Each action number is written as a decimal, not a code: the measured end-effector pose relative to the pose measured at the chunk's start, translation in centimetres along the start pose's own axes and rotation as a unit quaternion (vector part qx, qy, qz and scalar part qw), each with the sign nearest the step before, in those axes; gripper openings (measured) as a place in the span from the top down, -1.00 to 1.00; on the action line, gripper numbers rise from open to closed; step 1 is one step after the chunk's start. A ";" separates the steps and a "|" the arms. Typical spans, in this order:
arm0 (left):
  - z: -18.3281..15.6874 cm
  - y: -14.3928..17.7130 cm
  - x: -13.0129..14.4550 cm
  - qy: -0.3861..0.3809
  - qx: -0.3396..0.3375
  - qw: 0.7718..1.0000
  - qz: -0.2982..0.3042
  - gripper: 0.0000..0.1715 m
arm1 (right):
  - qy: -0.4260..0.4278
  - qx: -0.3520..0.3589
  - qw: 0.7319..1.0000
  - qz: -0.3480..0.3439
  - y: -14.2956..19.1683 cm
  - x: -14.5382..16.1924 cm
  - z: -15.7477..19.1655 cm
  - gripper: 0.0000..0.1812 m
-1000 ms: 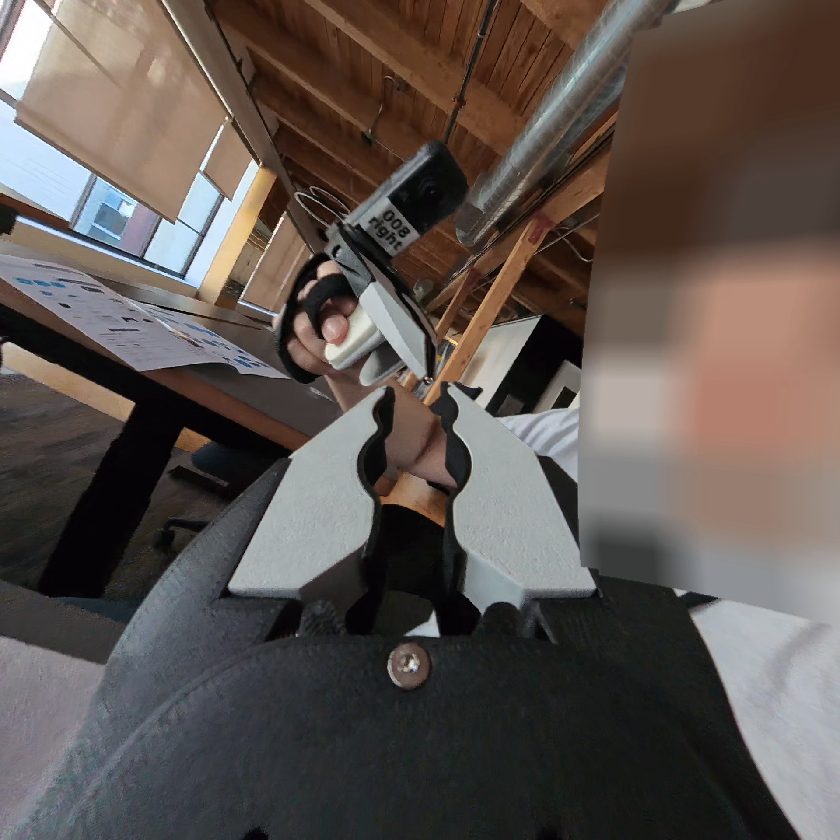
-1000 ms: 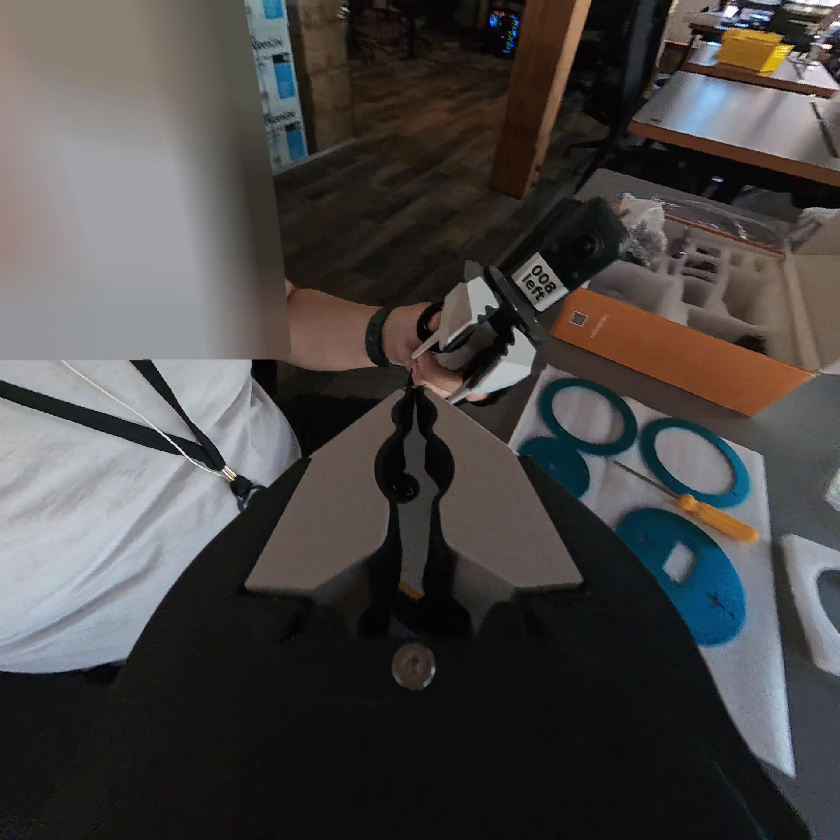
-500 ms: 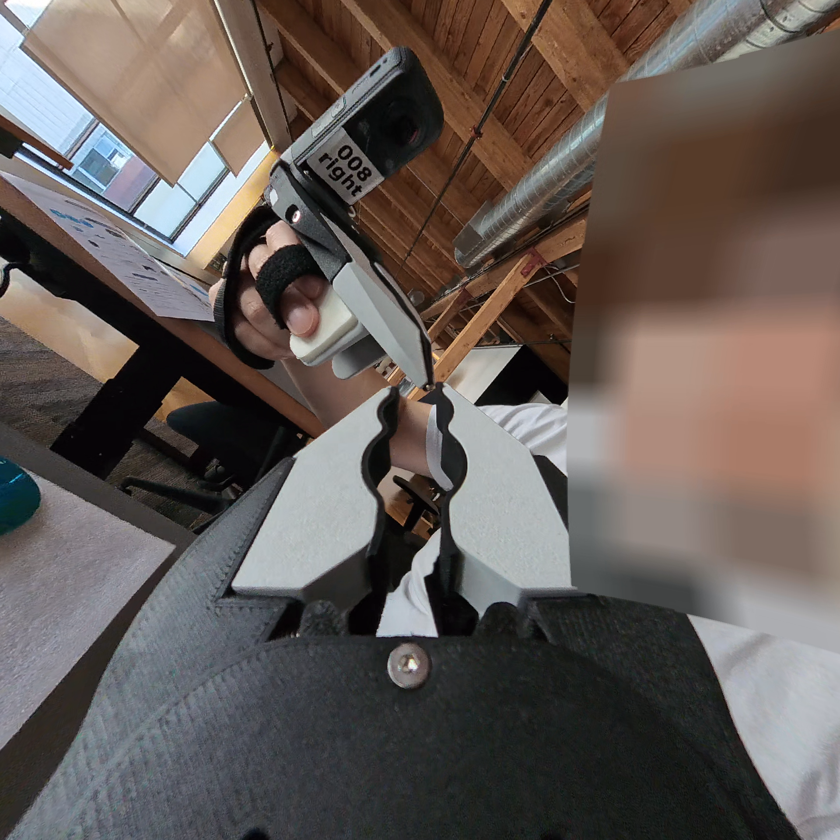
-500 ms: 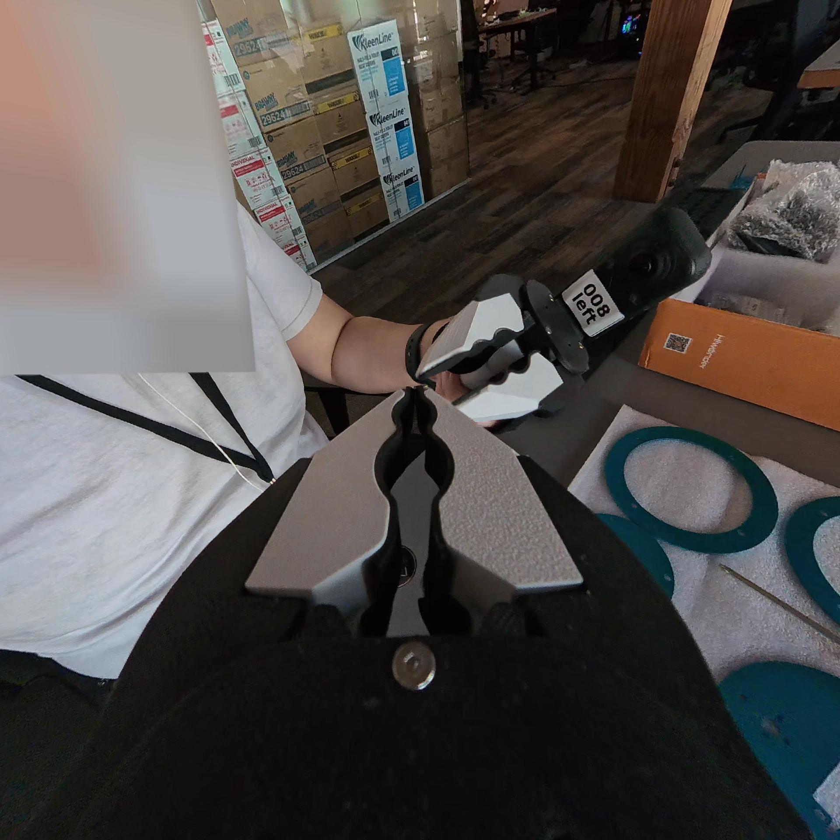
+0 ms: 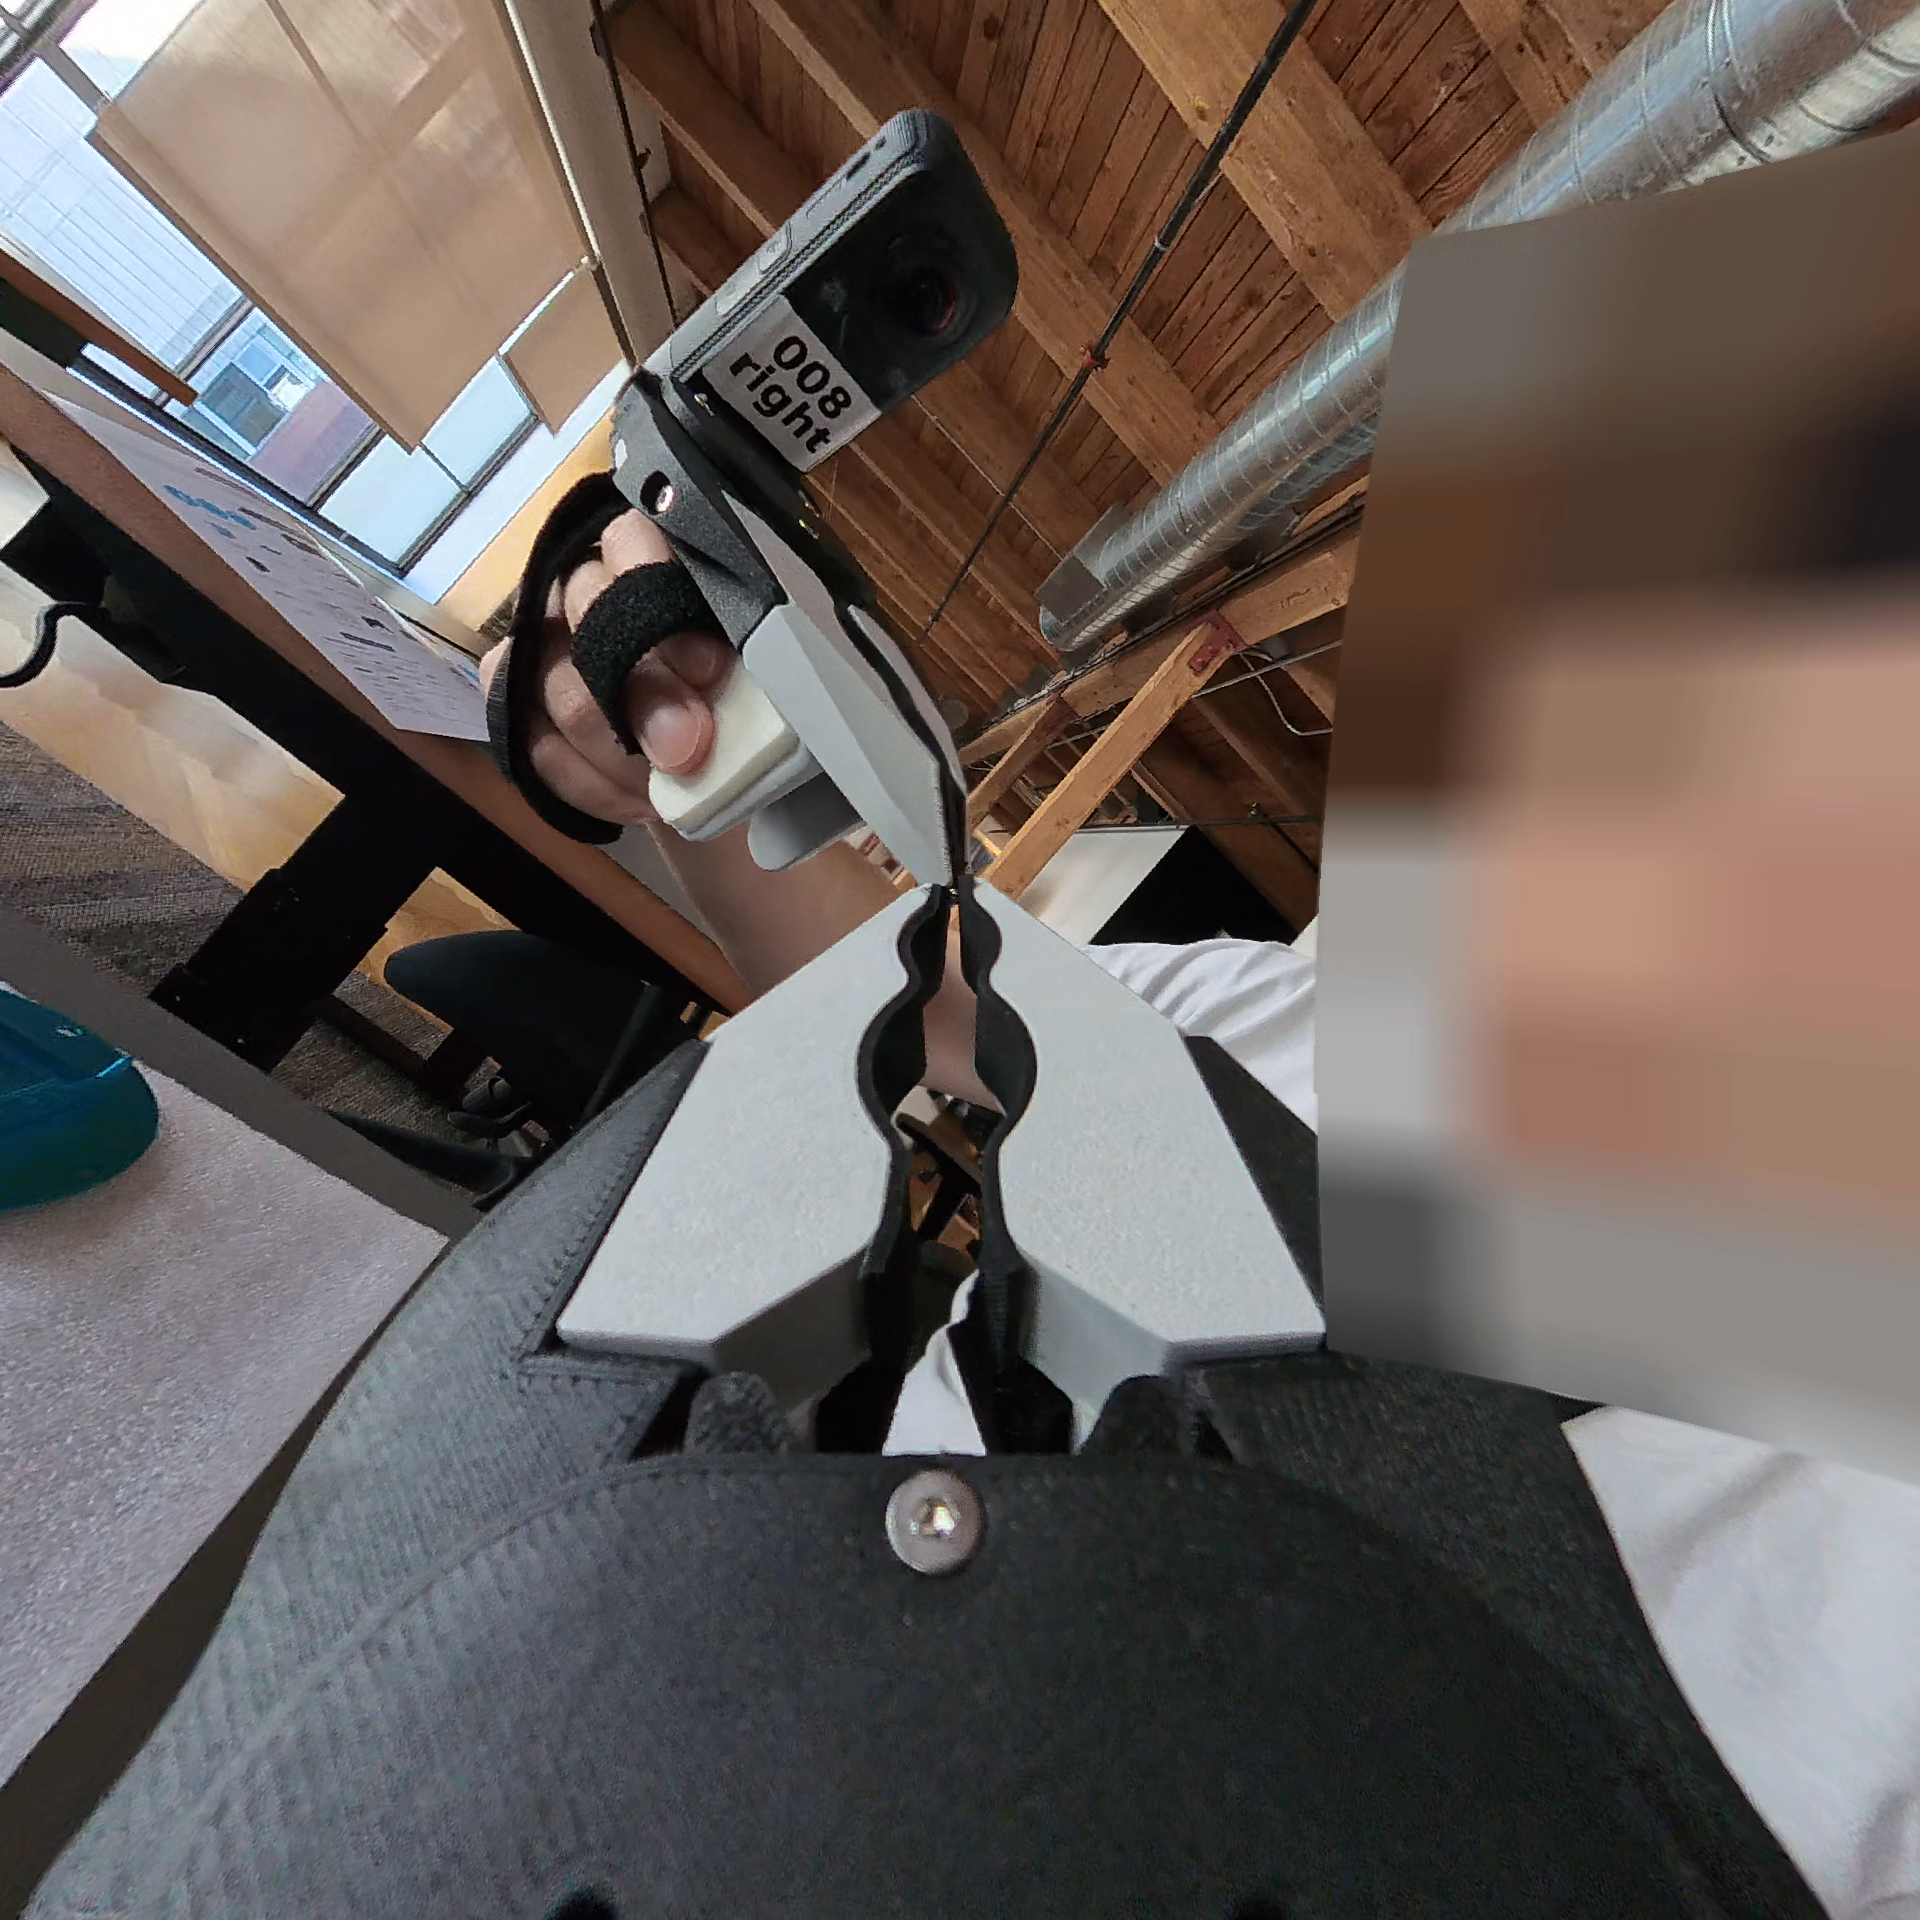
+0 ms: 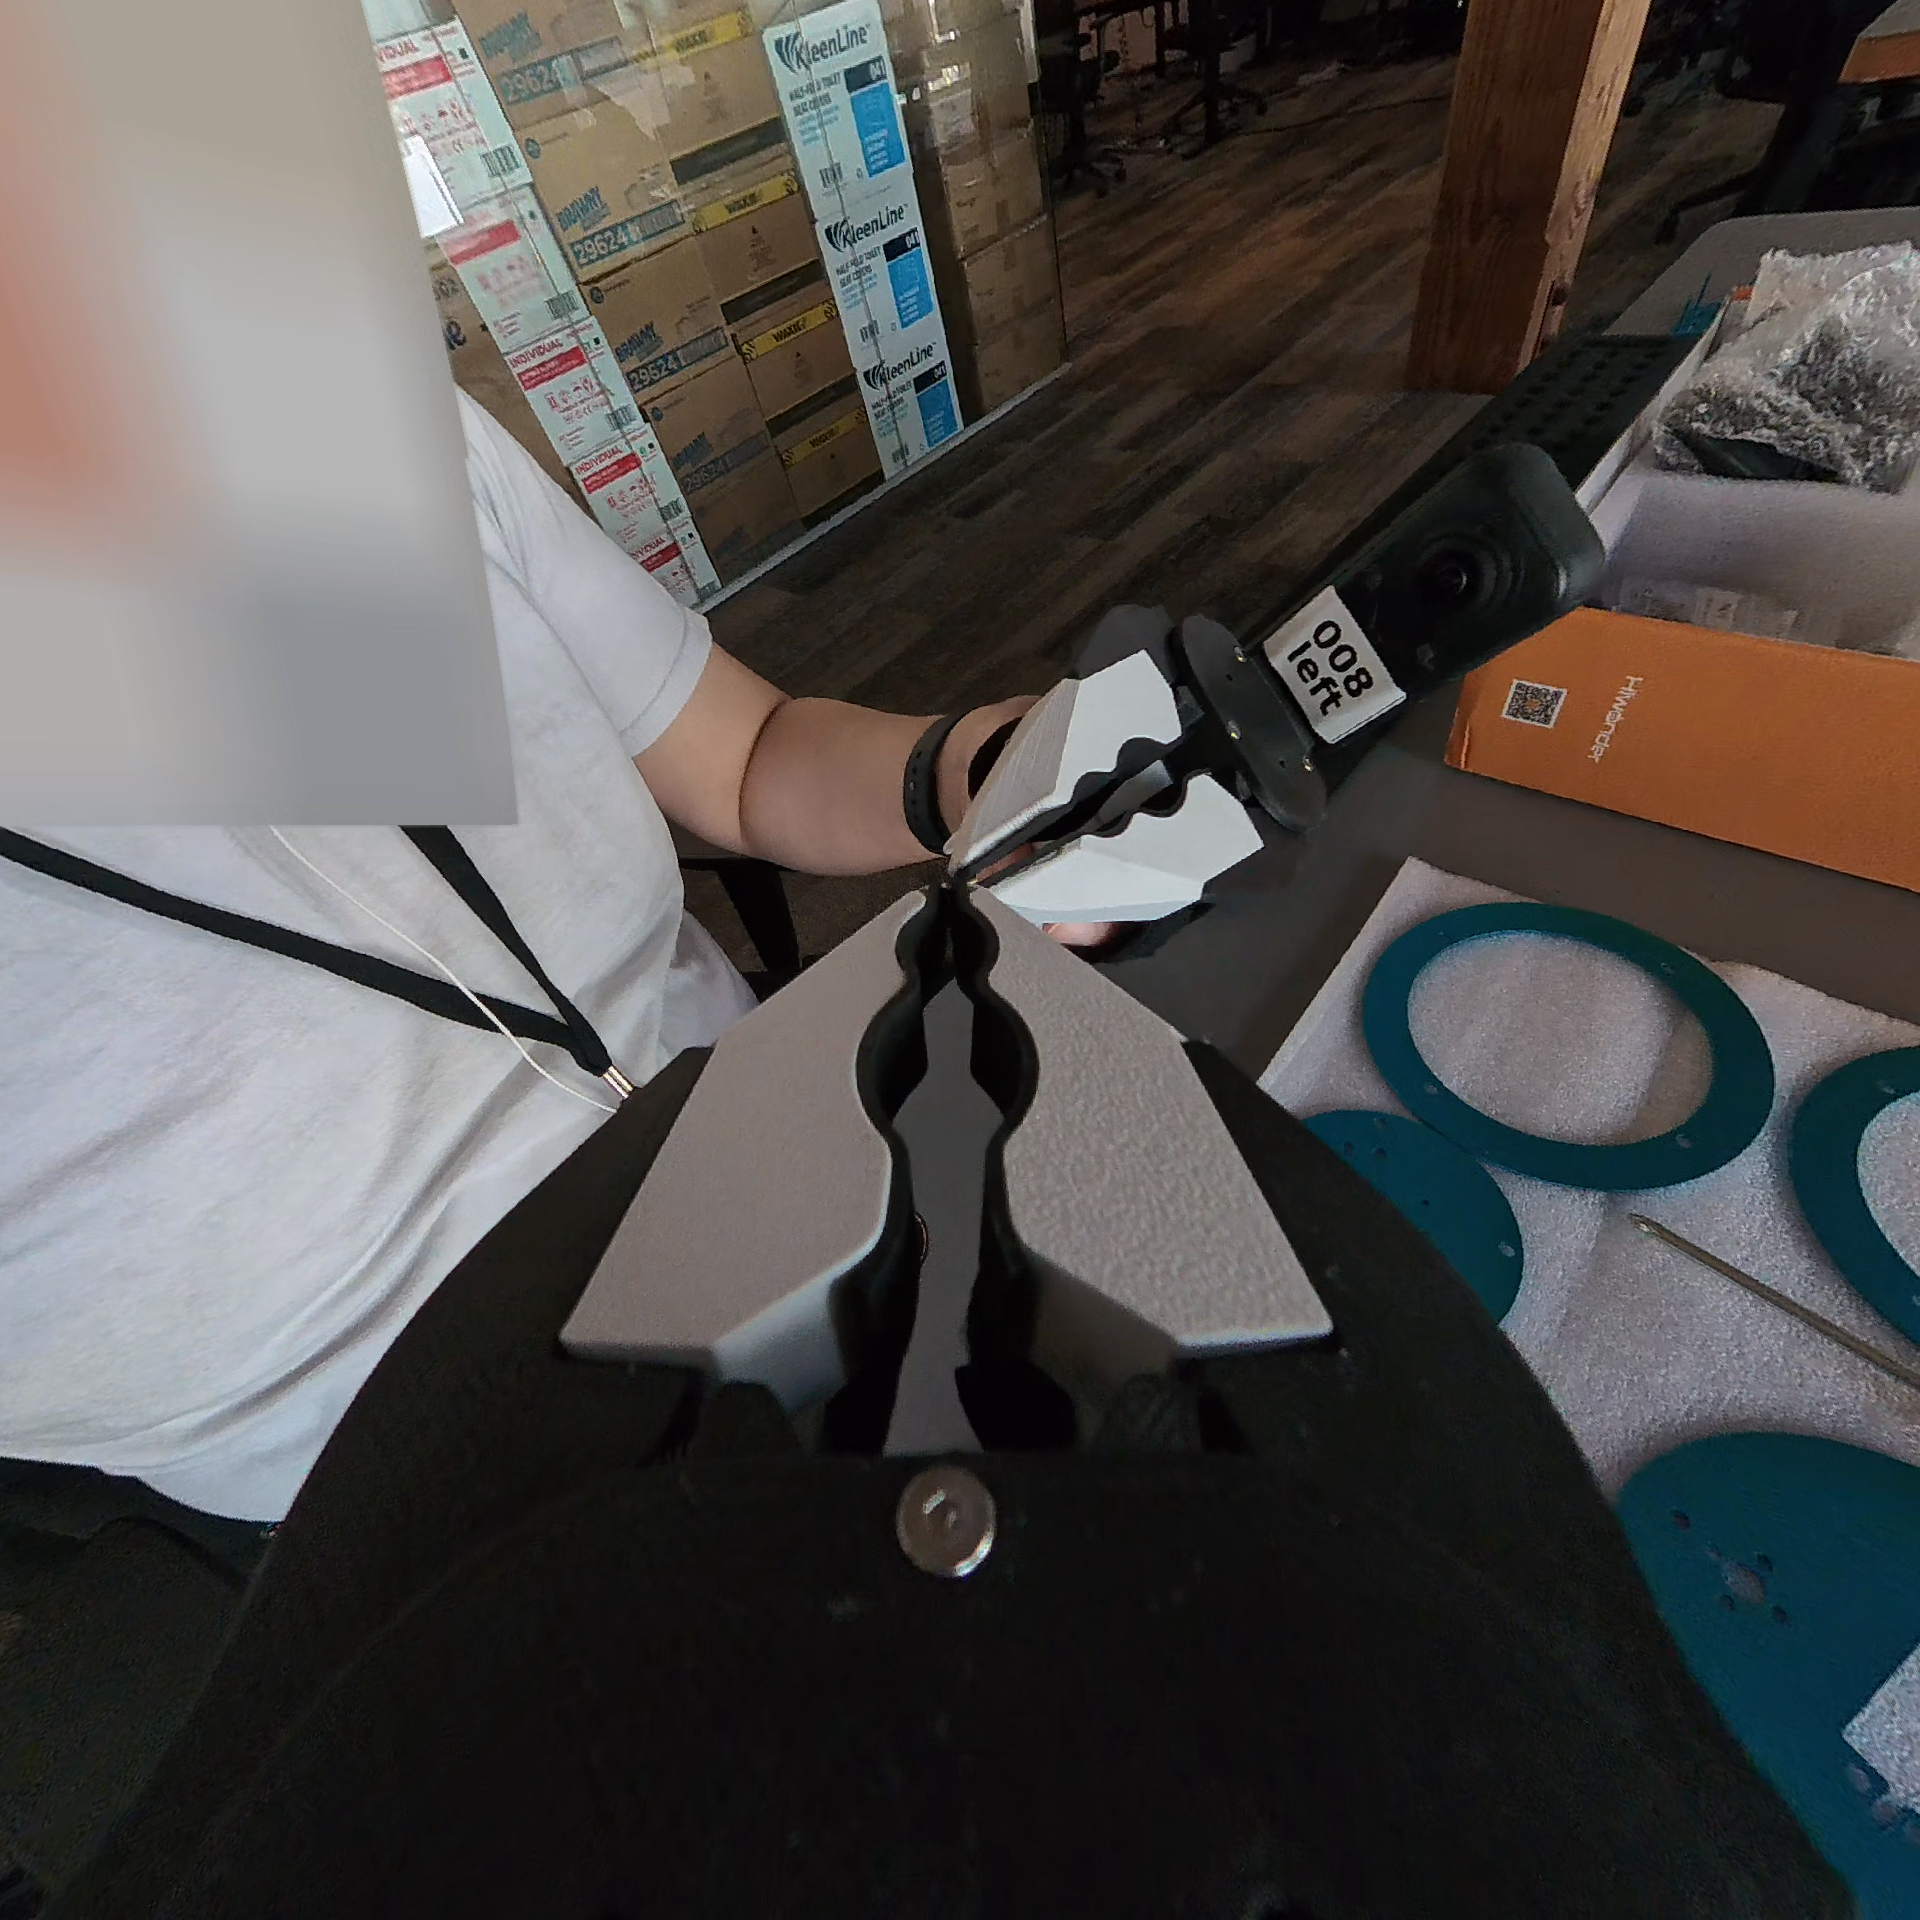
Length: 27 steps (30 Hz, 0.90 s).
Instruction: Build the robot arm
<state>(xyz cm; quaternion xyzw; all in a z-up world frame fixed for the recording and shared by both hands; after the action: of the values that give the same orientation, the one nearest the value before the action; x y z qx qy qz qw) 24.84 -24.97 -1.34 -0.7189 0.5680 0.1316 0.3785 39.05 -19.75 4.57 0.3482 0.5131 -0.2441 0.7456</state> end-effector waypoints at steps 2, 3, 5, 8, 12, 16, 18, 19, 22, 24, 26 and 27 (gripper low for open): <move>0.1 0.1 0.0 -0.003 -0.009 1.000 -0.006 1.00 | -0.002 0.004 1.000 -0.001 0.0 0.2 -0.2 1.00; 0.2 0.2 -0.1 -0.004 -0.016 1.000 -0.016 1.00 | 0.000 0.012 1.000 -0.008 0.1 0.2 -0.3 1.00; 0.2 0.6 -0.3 -0.007 -0.036 0.998 -0.050 1.00 | 0.017 0.052 0.998 -0.025 0.5 0.2 -0.5 0.86; 0.1 1.0 -0.2 -0.004 -0.055 0.993 -0.103 1.00 | 0.131 0.199 0.970 -0.038 0.7 0.2 0.9 0.70; 0.1 0.9 0.5 0.005 -0.075 0.988 -0.136 1.00 | 0.254 0.332 0.909 -0.004 -1.2 1.2 3.5 0.80; 0.0 0.8 0.7 0.008 -0.076 0.987 -0.139 1.00 | 0.270 0.379 0.885 0.009 -1.9 1.1 4.0 0.88; -0.1 0.5 0.8 0.008 -0.071 0.988 -0.137 1.00 | 0.262 0.375 0.889 0.011 -2.0 1.0 3.9 0.88; -0.2 0.4 0.8 0.009 -0.070 0.988 -0.137 1.00 | 0.261 0.374 0.890 0.012 -2.0 1.0 3.9 0.90; -0.4 0.1 0.9 0.009 -0.066 0.988 -0.140 1.00 | 0.261 0.370 0.892 0.013 -2.1 1.0 4.0 0.91; -0.4 0.0 0.9 0.007 -0.066 0.988 -0.139 1.00 | 0.265 0.371 0.890 0.010 -2.2 1.0 4.2 0.97; -0.5 -0.1 0.9 0.008 -0.065 0.988 -0.139 1.00 | 0.266 0.376 0.888 0.006 -2.1 1.0 4.3 0.99; -0.4 -0.1 1.0 0.009 -0.065 0.988 -0.138 1.00 | 0.264 0.376 0.888 0.005 -2.1 1.0 4.3 0.99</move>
<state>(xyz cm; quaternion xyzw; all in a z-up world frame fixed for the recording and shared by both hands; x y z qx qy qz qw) 25.16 -25.96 -1.58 -0.8147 0.4568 0.1082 0.3404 40.51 -24.42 4.04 0.6565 0.5592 -0.3137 0.3973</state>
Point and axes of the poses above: each gripper's, where its closed fingertips meet, y back along the fingers, x out of its underside, z = x × y across the jaws, the point moved 9 cm from there along y, back along the fingers, and after that the axes turned 3 degrees about -x, right-handed, at the moved point
